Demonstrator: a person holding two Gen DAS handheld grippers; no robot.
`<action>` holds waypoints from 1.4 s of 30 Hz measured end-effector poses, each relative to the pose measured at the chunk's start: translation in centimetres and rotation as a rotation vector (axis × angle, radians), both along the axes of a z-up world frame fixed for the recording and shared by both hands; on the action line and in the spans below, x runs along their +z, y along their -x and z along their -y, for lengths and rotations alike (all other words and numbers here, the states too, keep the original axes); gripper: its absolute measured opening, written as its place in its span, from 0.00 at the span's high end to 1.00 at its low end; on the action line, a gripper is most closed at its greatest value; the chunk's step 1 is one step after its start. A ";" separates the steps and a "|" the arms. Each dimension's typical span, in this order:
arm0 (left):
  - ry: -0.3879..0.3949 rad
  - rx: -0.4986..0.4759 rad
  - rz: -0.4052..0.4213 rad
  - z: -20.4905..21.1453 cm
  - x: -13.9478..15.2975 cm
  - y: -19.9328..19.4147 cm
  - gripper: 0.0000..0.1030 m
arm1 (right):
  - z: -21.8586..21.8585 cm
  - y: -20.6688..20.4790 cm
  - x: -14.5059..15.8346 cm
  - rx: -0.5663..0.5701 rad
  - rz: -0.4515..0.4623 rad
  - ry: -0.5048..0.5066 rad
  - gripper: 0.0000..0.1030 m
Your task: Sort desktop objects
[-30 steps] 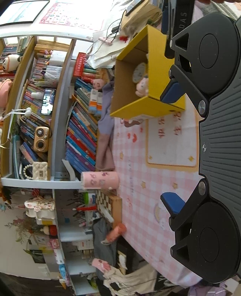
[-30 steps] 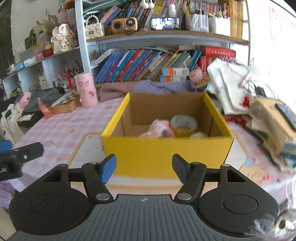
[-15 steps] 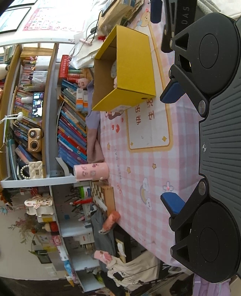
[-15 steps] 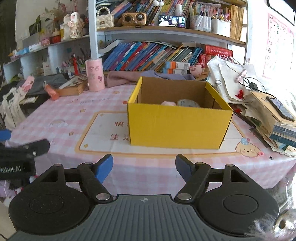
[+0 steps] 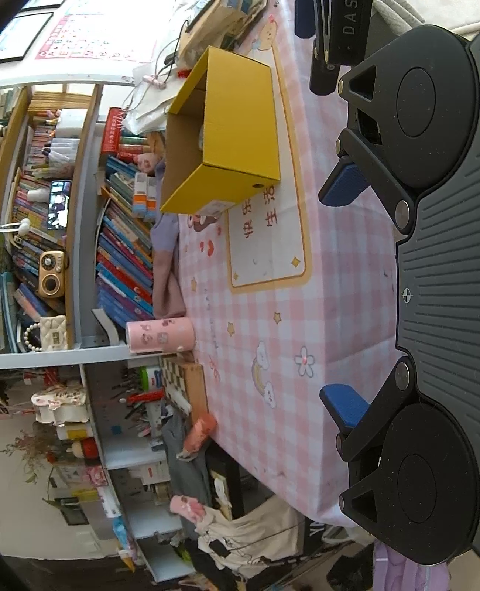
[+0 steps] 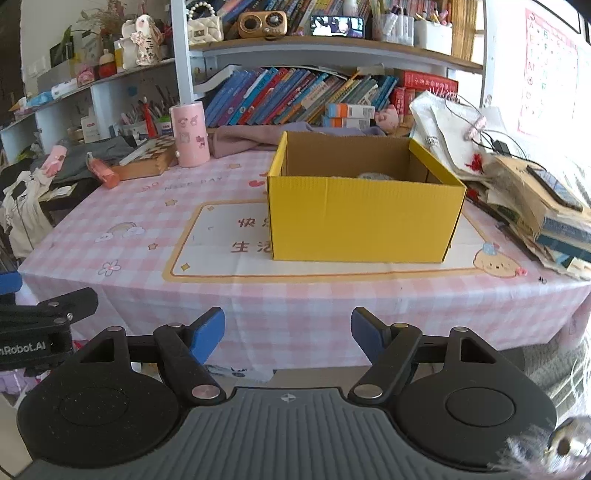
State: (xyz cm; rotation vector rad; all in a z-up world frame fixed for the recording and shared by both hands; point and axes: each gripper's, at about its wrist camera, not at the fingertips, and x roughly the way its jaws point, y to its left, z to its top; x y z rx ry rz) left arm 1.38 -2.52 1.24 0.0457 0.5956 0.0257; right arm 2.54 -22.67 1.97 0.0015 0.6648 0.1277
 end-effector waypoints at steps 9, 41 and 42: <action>0.015 0.005 -0.003 -1.0 0.0 0.5 0.00 | -0.8 0.3 -0.3 -0.001 -0.018 -0.006 0.25; 0.061 0.016 -0.053 -1.9 -0.7 0.2 0.00 | -2.0 0.1 -0.5 0.039 -0.034 0.023 0.19; 0.058 0.014 -0.055 -1.9 -0.7 0.2 0.00 | -1.9 0.2 -0.5 0.038 -0.034 0.021 0.19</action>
